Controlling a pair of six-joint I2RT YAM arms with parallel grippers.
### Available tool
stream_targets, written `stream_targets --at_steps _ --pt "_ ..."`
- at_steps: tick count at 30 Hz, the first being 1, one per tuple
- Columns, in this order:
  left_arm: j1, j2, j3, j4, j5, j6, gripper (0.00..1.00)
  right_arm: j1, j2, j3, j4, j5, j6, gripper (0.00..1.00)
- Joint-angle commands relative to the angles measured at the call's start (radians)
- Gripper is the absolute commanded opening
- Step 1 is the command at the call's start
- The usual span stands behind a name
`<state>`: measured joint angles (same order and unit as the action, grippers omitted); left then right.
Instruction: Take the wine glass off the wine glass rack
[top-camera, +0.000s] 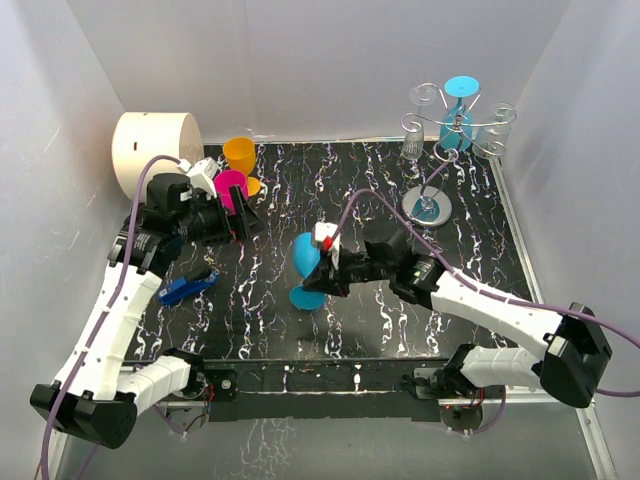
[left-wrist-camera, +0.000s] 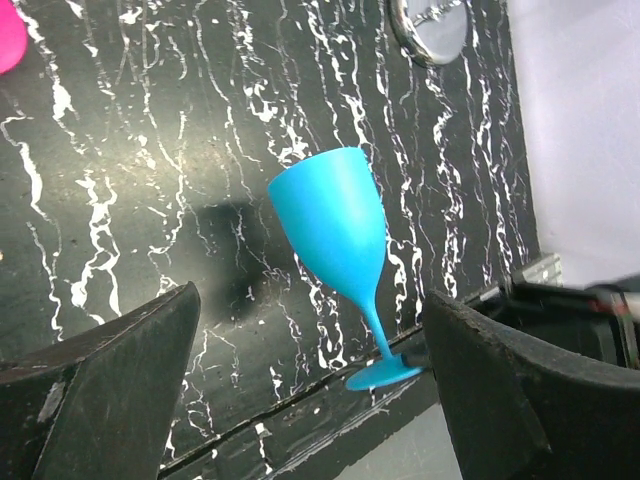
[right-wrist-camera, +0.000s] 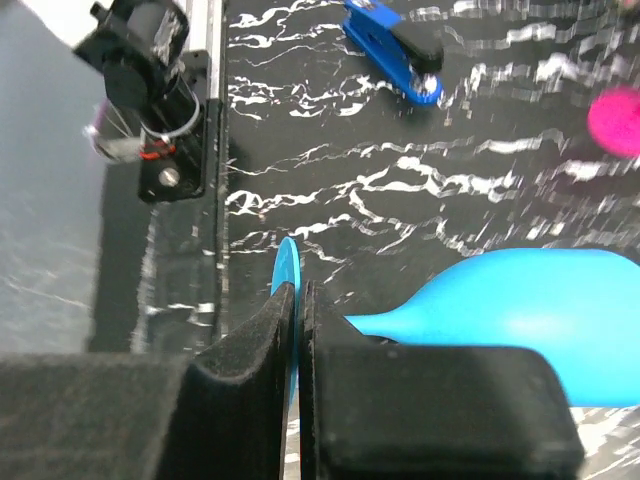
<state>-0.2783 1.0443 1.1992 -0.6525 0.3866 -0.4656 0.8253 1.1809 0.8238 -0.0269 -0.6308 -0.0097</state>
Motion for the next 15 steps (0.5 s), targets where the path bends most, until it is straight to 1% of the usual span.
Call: stream_targets --at_steps 1,5,8,12,15 --pt "-0.002 -0.018 0.065 -0.080 -0.104 -0.026 0.91 0.081 0.013 0.088 -0.040 0.034 -0.601 0.00" --pt "-0.003 0.018 0.129 -0.132 -0.162 -0.018 0.92 0.116 0.003 0.067 -0.106 0.074 -0.945 0.00" --pt "-0.003 0.087 0.188 -0.155 -0.153 -0.028 0.93 0.121 -0.012 0.028 -0.111 0.085 -1.125 0.00" --pt "-0.003 0.201 0.280 -0.210 -0.132 -0.060 0.92 0.129 -0.020 -0.002 -0.100 0.126 -1.261 0.00" --pt "-0.003 0.264 0.315 -0.216 -0.092 -0.084 0.91 0.143 -0.025 -0.023 -0.073 0.183 -1.337 0.00"
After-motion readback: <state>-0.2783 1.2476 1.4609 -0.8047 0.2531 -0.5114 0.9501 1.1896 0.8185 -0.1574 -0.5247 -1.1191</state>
